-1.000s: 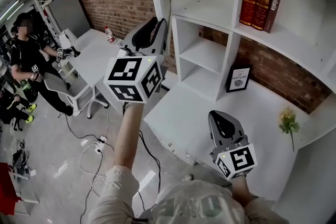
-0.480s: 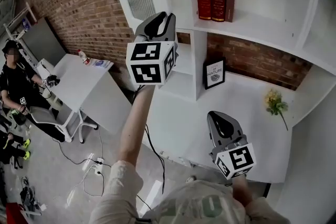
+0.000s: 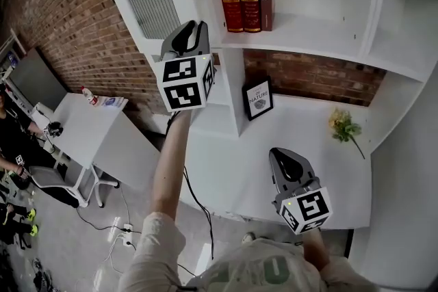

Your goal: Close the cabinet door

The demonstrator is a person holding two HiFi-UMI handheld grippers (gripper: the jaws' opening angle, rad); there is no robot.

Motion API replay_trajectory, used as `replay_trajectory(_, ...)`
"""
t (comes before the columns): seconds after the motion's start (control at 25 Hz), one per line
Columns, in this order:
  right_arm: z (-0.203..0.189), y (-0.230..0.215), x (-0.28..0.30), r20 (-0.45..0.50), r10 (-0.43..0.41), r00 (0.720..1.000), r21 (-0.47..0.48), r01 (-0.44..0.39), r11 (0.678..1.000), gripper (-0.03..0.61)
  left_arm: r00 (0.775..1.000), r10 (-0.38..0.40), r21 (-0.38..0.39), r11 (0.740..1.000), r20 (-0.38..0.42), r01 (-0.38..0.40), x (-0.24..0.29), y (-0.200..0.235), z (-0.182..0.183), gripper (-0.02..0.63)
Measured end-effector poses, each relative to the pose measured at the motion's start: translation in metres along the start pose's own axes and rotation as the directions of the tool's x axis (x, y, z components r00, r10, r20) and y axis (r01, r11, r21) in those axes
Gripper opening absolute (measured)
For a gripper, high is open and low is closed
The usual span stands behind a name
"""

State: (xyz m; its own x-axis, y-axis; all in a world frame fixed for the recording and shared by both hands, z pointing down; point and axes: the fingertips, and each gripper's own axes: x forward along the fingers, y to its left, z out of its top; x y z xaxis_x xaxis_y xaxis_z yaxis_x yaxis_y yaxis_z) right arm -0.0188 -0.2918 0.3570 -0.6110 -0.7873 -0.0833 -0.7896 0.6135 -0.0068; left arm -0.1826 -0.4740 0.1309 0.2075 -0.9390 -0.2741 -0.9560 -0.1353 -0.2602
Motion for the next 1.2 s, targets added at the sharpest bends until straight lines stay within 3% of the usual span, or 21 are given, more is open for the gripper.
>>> replay_trajectory(0.44, -0.013, -0.025, -0.019, -0.038, -0.085, 0.996, 0.011, 0.085, 0.996, 0.017, 1.000, 0.018, 0.023, 1.000, -0.018, -0.018, 0.036, -0.005, -0.009, 0.084)
replay_trajectory(0.72, -0.010, -0.033, -0.019, -0.035, -0.106, 0.994, -0.002, 0.106, 0.994, 0.017, 0.999, -0.001, 0.013, 1.000, -0.047, 0.001, 0.055, -0.007, -0.014, 0.078)
replay_trajectory(0.92, -0.012, -0.041, -0.018, -0.038, -0.113, 0.993, 0.007, 0.113, 0.994, 0.017, 0.999, 0.025, 0.048, 0.999, -0.029, -0.023, 0.057, -0.007, -0.015, 0.077)
replay_trajectory(1.2, -0.008, -0.032, -0.010, -0.018, -0.091, 0.996, 0.008, 0.091, 0.996, 0.017, 1.000, 0.006, -0.012, 1.000, -0.031, -0.007, 0.057, -0.008, -0.014, 0.077)
